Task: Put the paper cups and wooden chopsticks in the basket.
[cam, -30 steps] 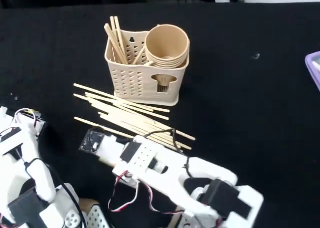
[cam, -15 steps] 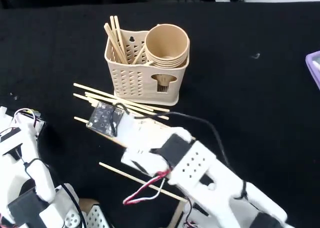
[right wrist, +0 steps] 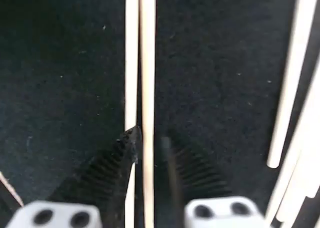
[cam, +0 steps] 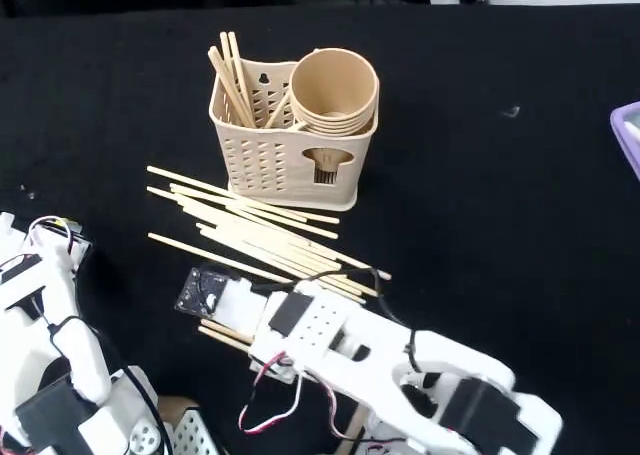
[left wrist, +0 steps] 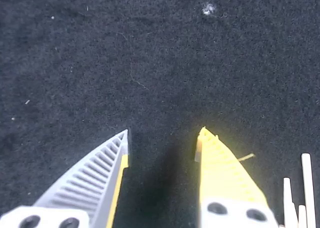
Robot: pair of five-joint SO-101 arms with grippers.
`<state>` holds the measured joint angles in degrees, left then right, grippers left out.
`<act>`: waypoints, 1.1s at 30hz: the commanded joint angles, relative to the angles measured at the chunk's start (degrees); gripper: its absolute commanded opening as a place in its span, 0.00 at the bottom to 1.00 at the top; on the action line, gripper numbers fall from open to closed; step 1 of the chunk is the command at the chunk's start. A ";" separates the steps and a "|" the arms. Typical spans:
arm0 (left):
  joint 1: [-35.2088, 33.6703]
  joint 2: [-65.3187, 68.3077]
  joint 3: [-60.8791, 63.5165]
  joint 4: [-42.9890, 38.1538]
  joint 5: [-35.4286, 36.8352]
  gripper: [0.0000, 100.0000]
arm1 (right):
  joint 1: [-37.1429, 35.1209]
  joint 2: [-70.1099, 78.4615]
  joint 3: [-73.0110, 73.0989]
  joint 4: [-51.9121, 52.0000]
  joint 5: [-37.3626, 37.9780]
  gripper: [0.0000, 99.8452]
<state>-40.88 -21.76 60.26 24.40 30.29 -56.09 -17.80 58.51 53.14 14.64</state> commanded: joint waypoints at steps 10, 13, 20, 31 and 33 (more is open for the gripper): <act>0.31 -1.41 -1.71 -1.05 -0.62 0.22 | -0.35 3.74 -9.36 3.78 -0.35 0.15; 0.31 -1.41 -1.71 -1.05 -0.62 0.22 | -0.79 0.22 -12.97 8.70 -0.70 0.15; 0.31 -1.41 -1.71 -1.05 -0.62 0.22 | -8.26 -3.21 -9.45 5.80 -1.58 0.15; 0.22 -1.41 -1.71 -1.05 -0.62 0.22 | -2.90 12.18 -9.01 -5.36 -2.29 0.15; 0.22 -1.41 -1.71 -1.05 -0.62 0.22 | -2.64 14.29 -10.59 -4.40 -2.55 0.15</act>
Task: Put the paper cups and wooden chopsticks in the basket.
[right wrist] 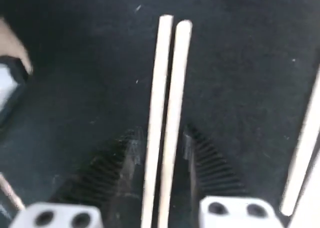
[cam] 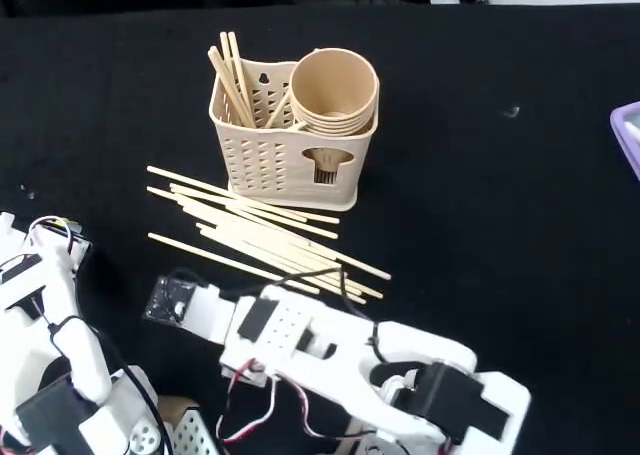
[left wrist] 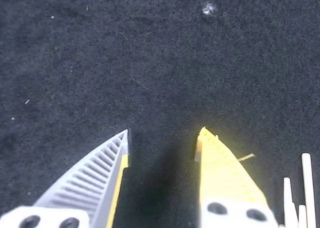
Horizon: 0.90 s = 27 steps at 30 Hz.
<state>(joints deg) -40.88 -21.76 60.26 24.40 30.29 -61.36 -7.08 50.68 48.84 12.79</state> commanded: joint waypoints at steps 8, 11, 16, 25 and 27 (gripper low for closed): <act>0.22 -1.41 -1.63 -1.05 -0.70 0.22 | 2.46 4.70 -3.82 1.49 -0.79 0.02; 0.13 -1.41 -1.54 -1.05 -0.70 0.22 | 2.81 4.09 -4.62 4.22 -0.35 0.01; 0.13 -1.41 -1.54 -1.05 -0.70 0.22 | 6.15 -3.74 -5.23 9.14 -0.26 0.01; 0.13 -1.41 -1.54 -1.05 -0.70 0.22 | 17.32 -32.31 -5.41 16.70 4.40 0.01; 0.13 -1.41 -1.54 -1.05 -0.70 0.22 | 19.16 -38.90 -7.16 17.05 4.13 0.01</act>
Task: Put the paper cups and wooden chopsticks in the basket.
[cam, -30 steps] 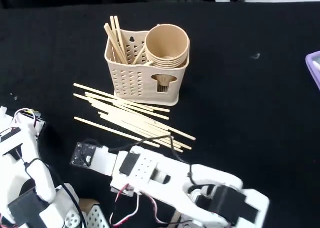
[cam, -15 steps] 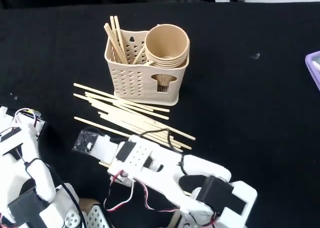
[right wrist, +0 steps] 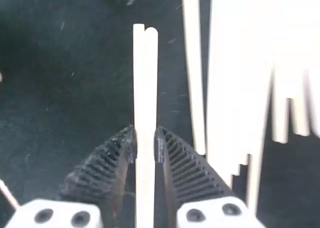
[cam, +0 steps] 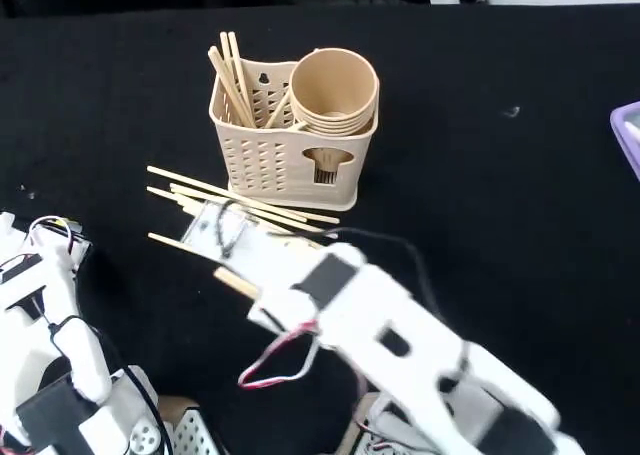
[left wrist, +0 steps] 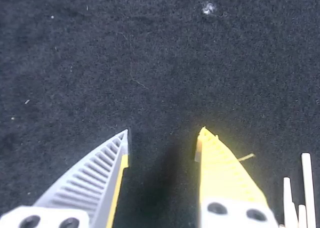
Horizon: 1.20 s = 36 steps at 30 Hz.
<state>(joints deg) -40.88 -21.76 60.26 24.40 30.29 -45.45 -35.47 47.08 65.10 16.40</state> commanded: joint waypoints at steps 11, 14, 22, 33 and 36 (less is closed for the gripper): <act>0.22 -1.41 -1.71 -1.05 -0.70 0.22 | 14.86 -23.34 -15.96 -41.67 -14.51 0.01; 0.22 -1.41 -1.45 -1.05 -0.70 0.22 | 16.00 -17.10 -16.40 -50.11 -17.41 0.01; 0.13 -1.49 -1.19 -0.88 -0.70 0.22 | 11.34 -10.24 -15.69 -10.73 -15.82 0.05; 0.31 -1.41 -1.45 -1.05 -0.70 0.22 | -6.95 -0.04 12.88 -6.68 -9.23 0.26; 0.22 -1.41 -1.45 -1.05 -0.70 0.22 | -6.95 5.32 15.08 -11.78 -9.23 0.26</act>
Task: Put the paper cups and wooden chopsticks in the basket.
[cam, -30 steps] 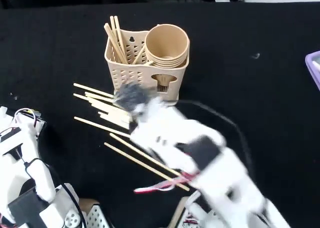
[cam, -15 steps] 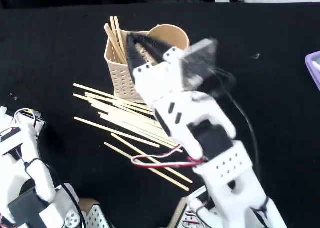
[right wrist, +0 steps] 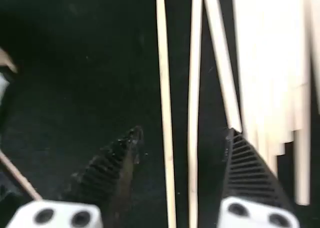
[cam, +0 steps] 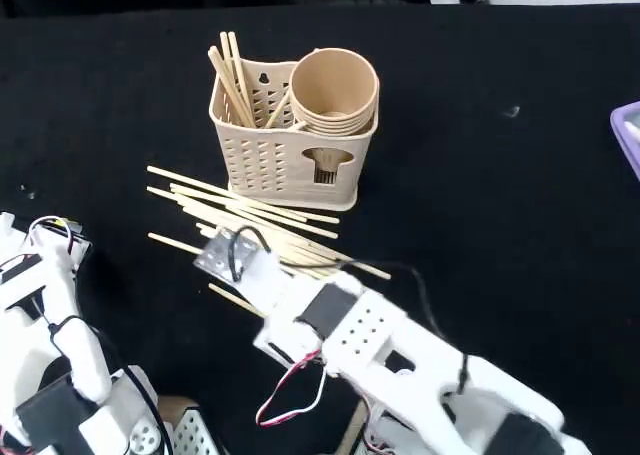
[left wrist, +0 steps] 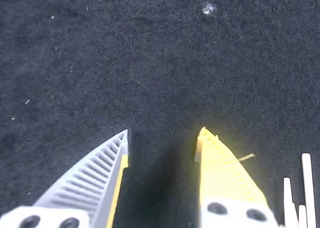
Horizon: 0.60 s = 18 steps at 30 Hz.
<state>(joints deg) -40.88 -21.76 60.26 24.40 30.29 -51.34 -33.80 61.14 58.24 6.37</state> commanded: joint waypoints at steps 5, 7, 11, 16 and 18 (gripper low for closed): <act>0.22 -1.41 -1.45 -1.05 -0.70 0.22 | -1.05 14.29 -2.15 -5.19 0.79 0.26; 0.22 -1.41 -1.45 -1.05 -0.70 0.22 | -1.05 18.77 -3.65 -5.45 0.79 0.26; 0.22 -1.41 -1.45 -1.05 -0.70 0.22 | -1.05 26.33 -7.16 -4.84 0.79 0.26; 0.31 -1.41 -1.54 -1.05 -0.70 0.22 | -1.32 28.35 -9.19 -3.34 0.88 0.07; 0.31 -1.41 -1.63 -1.05 -0.70 0.22 | -1.32 27.91 -9.36 -3.34 0.88 0.01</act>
<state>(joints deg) -40.88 -21.76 60.26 24.40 30.29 -51.16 -7.52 52.26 54.90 6.73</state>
